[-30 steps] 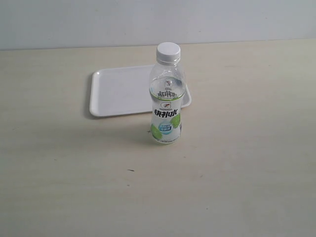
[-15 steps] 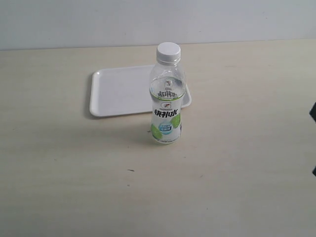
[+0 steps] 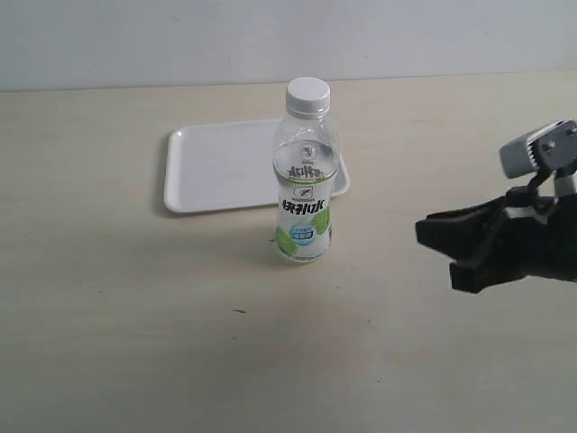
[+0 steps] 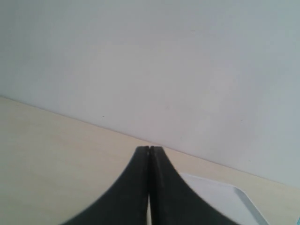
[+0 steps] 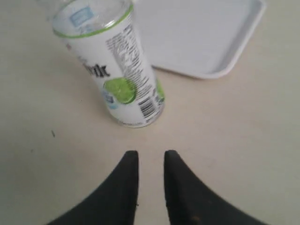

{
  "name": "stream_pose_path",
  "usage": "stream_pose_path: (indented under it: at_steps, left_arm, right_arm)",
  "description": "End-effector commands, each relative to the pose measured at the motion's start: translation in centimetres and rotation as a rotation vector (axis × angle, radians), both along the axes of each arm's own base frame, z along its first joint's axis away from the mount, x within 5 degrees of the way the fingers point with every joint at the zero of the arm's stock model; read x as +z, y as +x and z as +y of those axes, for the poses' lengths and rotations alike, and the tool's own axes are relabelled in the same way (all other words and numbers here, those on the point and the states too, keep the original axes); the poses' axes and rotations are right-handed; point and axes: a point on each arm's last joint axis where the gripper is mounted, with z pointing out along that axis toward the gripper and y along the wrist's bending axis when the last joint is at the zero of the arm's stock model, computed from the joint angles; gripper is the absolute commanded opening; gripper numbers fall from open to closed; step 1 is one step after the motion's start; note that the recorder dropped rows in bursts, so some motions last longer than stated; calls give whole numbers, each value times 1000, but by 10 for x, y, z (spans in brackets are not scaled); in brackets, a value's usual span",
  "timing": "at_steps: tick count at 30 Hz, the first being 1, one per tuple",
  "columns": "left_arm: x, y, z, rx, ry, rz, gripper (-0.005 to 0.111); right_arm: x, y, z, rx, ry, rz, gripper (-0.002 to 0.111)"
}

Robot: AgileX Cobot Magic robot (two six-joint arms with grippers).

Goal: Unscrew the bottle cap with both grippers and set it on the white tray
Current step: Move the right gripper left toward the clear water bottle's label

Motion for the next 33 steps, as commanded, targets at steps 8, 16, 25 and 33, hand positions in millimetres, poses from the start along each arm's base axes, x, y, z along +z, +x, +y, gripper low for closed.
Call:
stream_pose_path:
  at_steps: [8, 16, 25, 33]
  left_arm:
    - [1, -1, 0, -5, 21, -4, 0]
    - [1, -1, 0, -5, 25, -4, 0]
    - [1, -1, 0, -5, 25, -4, 0]
    - [1, -1, 0, -5, 25, -4, 0]
  right_arm:
    - [-47, 13, 32, 312, 24, -289, 64]
    - [-46, 36, 38, 264, -8, -349, 72]
    - [-38, 66, 65, 335, -57, -335, 78]
    - [-33, 84, 74, 200, -59, -305, 78]
